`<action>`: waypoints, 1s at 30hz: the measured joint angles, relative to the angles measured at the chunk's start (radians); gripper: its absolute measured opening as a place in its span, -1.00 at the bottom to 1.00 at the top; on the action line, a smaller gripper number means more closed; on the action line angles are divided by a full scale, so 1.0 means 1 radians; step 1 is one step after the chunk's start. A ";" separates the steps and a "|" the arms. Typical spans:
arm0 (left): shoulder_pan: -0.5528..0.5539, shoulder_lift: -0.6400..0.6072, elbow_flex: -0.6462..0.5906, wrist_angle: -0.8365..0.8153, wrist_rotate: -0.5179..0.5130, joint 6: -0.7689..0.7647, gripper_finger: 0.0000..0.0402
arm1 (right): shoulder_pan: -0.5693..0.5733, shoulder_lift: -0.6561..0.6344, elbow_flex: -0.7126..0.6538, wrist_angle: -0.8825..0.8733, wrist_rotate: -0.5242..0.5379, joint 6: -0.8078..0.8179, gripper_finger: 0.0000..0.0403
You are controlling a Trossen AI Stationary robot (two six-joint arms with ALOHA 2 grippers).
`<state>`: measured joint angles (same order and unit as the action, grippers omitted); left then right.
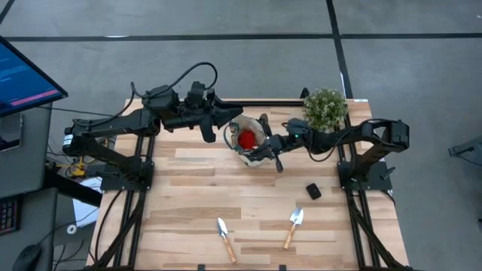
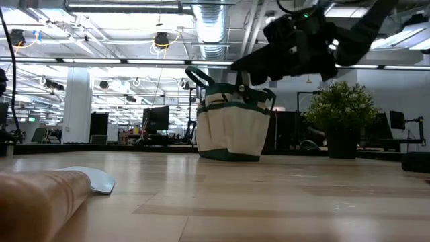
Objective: Pick & Place Garden tools in Gardening bag
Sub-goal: Put the green shear scissors into the green gardening bag
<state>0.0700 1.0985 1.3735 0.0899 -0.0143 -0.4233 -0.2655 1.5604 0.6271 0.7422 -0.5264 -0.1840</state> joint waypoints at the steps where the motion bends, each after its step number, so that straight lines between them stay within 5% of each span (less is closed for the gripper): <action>1: 0.000 0.000 0.000 0.000 0.000 0.000 -0.54 | -0.006 0.000 -0.021 0.041 0.002 0.014 -0.99; 17: 0.000 0.000 0.000 0.001 -0.014 -0.007 -0.54 | -0.022 0.059 -0.041 0.091 0.000 0.014 -0.94; 30: 0.000 0.000 0.000 0.002 0.007 -0.008 -0.54 | -0.079 -0.085 -0.045 -0.039 0.015 0.054 -0.30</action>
<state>0.0704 1.0988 1.3735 0.0916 -0.0074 -0.4309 -0.3443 1.4753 0.5823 0.7028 -0.5114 -0.1299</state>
